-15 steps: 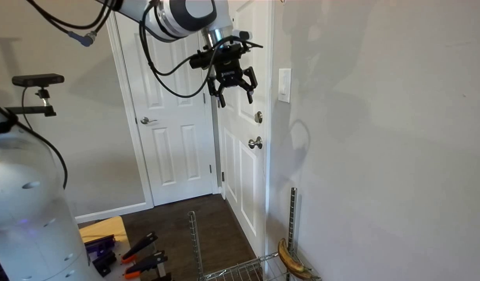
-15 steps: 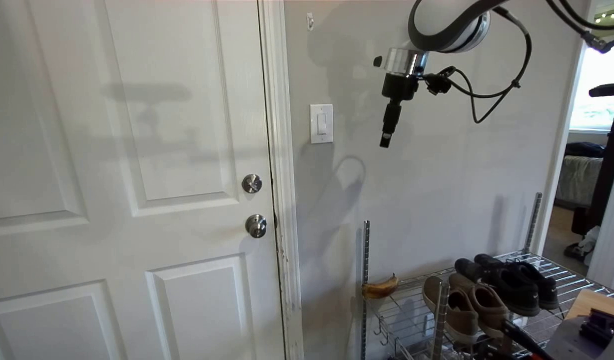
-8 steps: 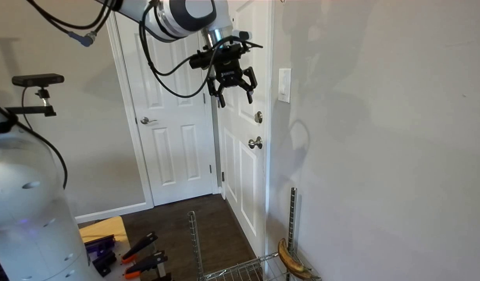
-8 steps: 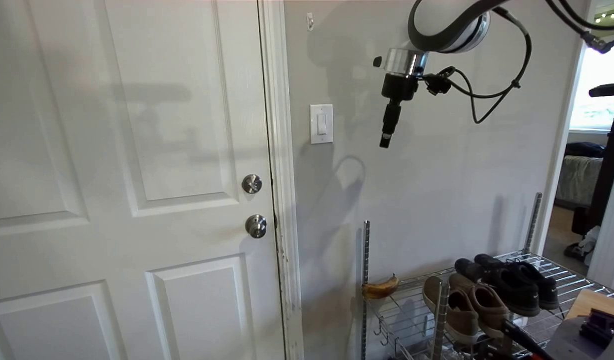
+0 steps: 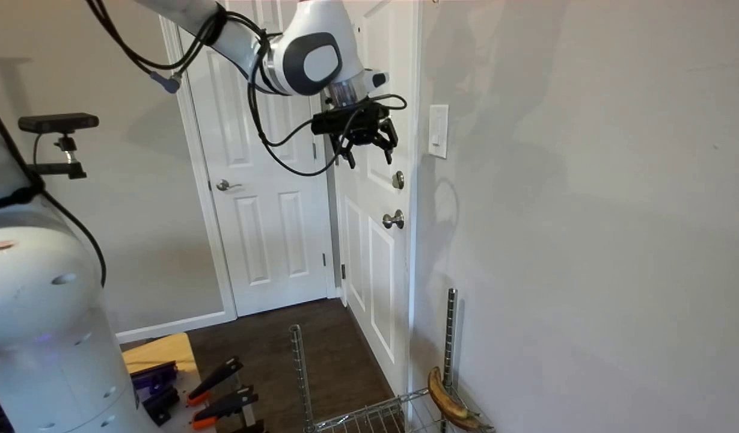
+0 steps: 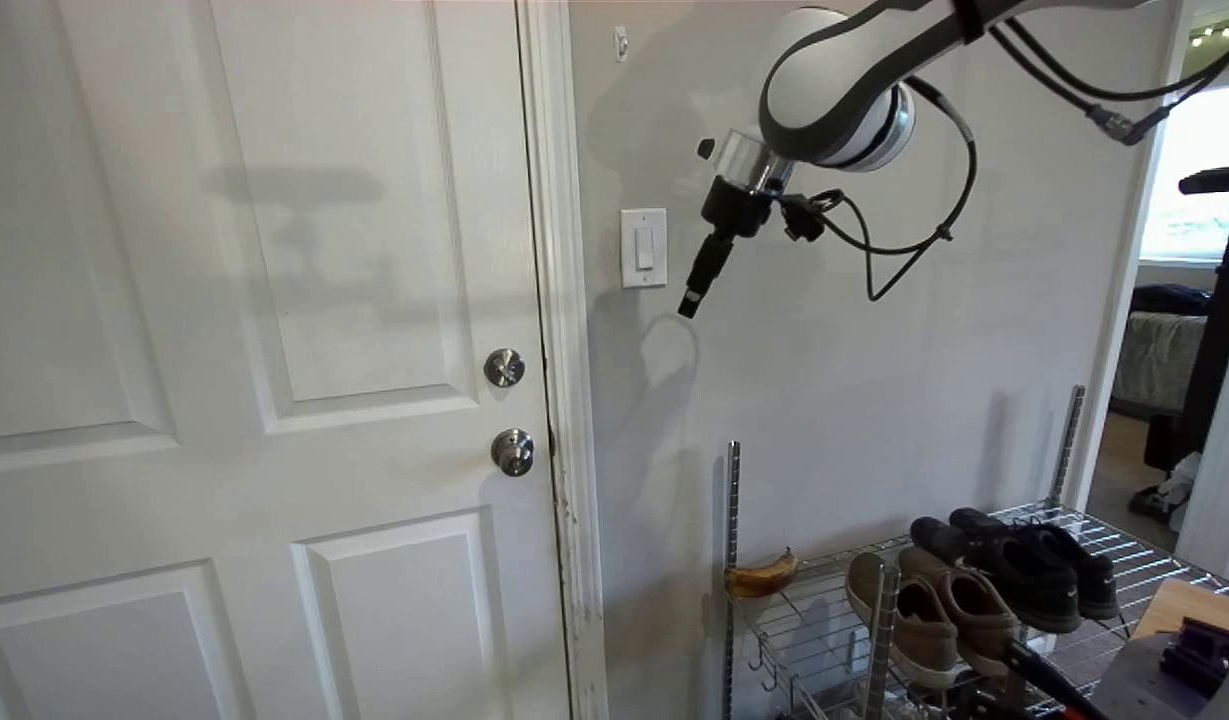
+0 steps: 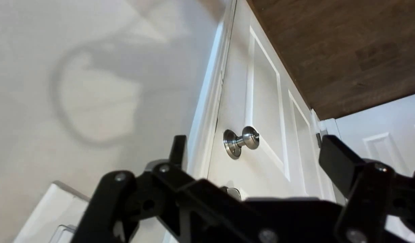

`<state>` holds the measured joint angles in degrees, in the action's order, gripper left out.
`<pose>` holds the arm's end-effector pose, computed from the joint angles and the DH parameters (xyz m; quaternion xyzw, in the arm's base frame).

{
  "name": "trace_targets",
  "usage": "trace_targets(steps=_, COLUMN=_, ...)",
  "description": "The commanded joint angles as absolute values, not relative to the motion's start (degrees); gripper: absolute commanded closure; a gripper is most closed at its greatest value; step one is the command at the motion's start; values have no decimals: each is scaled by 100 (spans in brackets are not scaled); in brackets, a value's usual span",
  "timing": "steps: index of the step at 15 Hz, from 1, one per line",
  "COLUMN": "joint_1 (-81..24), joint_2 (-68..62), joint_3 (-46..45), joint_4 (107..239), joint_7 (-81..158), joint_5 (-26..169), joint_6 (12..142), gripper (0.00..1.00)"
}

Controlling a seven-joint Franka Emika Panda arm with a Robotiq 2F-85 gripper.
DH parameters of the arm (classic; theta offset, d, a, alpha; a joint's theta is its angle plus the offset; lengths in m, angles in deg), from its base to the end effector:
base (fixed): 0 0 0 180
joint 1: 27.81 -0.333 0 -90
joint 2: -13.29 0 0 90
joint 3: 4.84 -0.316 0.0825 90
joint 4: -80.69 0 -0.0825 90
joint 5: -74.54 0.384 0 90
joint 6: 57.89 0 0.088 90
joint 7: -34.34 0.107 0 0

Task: Flip the switch to turn off the light

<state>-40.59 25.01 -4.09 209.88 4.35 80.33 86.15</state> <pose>0.5107 0.1077 0.4988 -0.9192 -0.3175 -0.2328 0.0033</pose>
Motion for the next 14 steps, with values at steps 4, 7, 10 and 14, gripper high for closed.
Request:
trace_targets(steps=4, joint_1=-3918, joint_2=1521, joint_3=-524, joint_4=20377, joint_7=-54, joint_5=8627, joint_6=10130, gripper=0)
trace_targets(steps=7, joint_1=-4044, joint_2=1307, joint_3=-305, joint_4=20133, joint_7=-61, joint_5=8724, joint_6=10670, gripper=0)
trace_targets(steps=10, joint_1=-4062, joint_2=1149, joint_3=-265, joint_4=19918, joint_7=-90, joint_5=8983, joint_6=10748, gripper=0)
trace_targets(steps=14, joint_1=-4044, joint_2=1024, joint_3=-265, joint_4=19730, joint_7=-123, joint_5=9115, joint_6=10831, gripper=0)
